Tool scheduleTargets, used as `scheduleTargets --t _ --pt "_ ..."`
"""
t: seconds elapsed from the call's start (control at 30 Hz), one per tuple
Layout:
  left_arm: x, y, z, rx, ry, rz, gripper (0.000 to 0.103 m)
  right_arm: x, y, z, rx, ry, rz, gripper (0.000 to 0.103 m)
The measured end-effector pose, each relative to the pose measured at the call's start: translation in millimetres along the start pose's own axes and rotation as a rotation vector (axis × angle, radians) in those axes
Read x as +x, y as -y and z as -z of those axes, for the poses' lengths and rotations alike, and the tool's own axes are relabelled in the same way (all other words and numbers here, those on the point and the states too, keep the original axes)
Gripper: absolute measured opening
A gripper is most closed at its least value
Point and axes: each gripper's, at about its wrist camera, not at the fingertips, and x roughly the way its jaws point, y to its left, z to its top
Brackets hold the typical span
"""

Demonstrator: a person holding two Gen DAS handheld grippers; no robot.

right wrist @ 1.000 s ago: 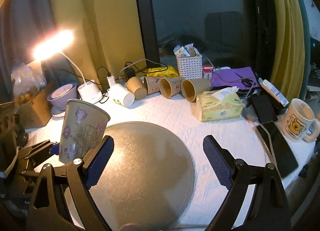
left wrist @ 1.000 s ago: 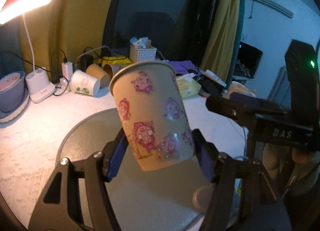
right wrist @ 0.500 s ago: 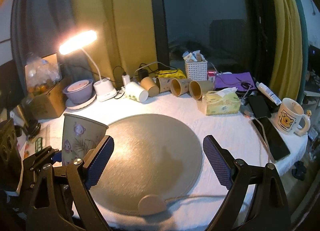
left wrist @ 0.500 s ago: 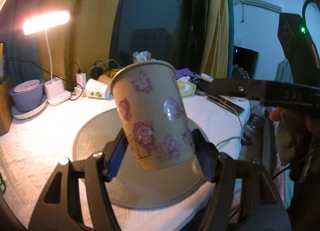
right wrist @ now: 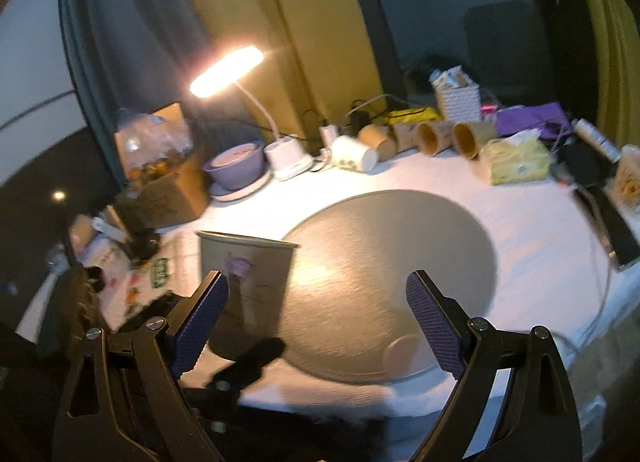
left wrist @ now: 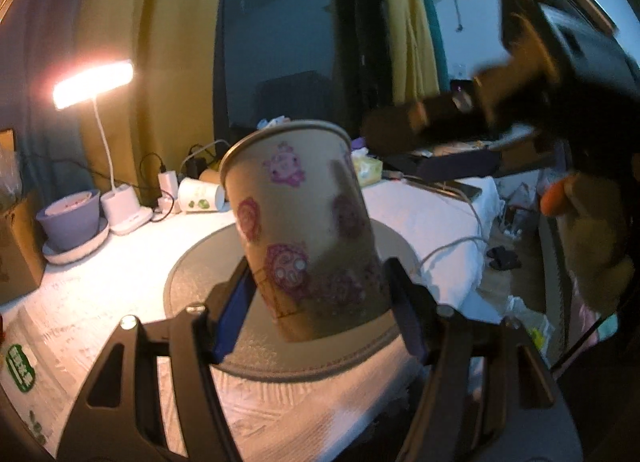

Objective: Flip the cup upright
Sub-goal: 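Grasp the upright cup with the right gripper while the left gripper holds it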

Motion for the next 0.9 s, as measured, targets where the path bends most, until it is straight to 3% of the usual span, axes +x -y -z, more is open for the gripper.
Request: scheduleTargets --t 0.07,0.67,0.9 --pt "-1.2 4.1 3.4 0.029 0.006 0.005 0.066 1.8 -2.6 -0.5 0.014 -0.014 -0.04 0.093" --pt "-0.2 9.1 7.0 0.077 0.075 0.087 0.066 24.0 -7.3 -5.7 0.027 -0.074 -0.126 0.092" --pt "-3.5 7.4 9.0 0.084 0.118 0.125 0.066 30.5 -9.0 -5.2 0.03 -0.093 -0.167 0.083"
